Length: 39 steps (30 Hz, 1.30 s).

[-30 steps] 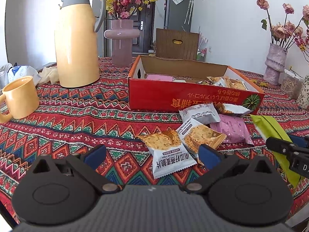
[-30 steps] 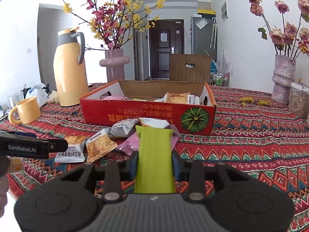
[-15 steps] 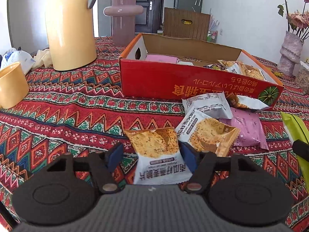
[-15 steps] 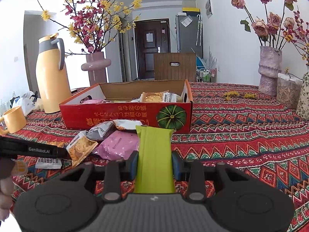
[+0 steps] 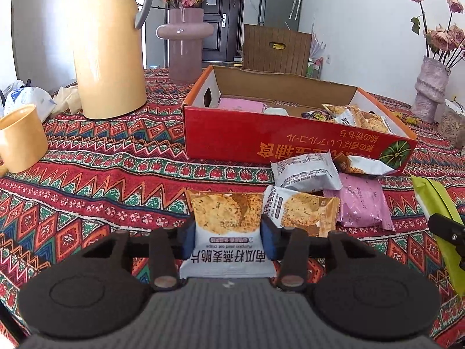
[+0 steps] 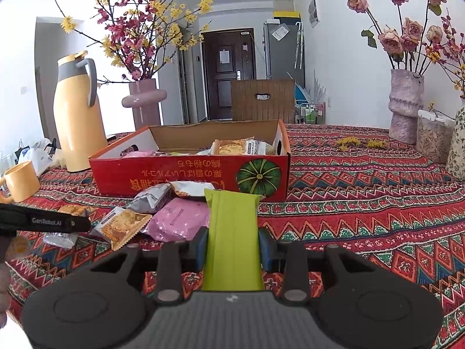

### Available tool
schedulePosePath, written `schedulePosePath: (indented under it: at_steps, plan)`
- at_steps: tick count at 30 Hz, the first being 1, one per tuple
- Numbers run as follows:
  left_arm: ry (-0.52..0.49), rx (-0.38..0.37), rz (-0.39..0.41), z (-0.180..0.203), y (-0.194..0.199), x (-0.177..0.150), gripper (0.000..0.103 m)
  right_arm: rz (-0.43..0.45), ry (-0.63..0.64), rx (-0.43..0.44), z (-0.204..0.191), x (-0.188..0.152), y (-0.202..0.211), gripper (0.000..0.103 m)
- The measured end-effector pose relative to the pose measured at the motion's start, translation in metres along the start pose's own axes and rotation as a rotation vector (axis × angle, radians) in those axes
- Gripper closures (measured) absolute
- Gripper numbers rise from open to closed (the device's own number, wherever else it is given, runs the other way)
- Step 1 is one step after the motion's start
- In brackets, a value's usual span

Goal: Organize snacks
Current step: 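Carry both snacks into the box and open both grippers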

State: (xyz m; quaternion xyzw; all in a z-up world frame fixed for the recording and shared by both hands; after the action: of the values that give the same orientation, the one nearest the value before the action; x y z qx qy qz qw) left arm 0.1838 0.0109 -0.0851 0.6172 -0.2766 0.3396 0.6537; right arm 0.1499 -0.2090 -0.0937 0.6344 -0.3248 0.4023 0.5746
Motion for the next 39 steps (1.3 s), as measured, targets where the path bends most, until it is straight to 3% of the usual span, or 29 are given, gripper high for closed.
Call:
schedulePosePath:
  at_steps: [21,39]
  plan:
    - [-0.043,-0.044,0.104,0.018,0.027,0.028,0.059,0.051,-0.006,-0.007,-0.002,0.022,-0.001,0.068]
    - [-0.086,-0.063,0.187,0.039,0.015,0.089,0.058,0.116,0.005,0.029,-0.016,0.079,-0.036,0.068]
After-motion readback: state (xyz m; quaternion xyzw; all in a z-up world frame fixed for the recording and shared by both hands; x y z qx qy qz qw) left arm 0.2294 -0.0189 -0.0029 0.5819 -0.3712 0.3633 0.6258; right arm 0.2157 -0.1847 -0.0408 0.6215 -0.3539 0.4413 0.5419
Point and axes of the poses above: each gripper's, at about its wrist camera, not at the fingertips, and y roughly against the way its jaws point, z to its right, x to its top, the point moved 8 cm from there along -y, roughly the way its jaws point, and after that the axes turned 4 degrees about -x, right-handed, at the moved point
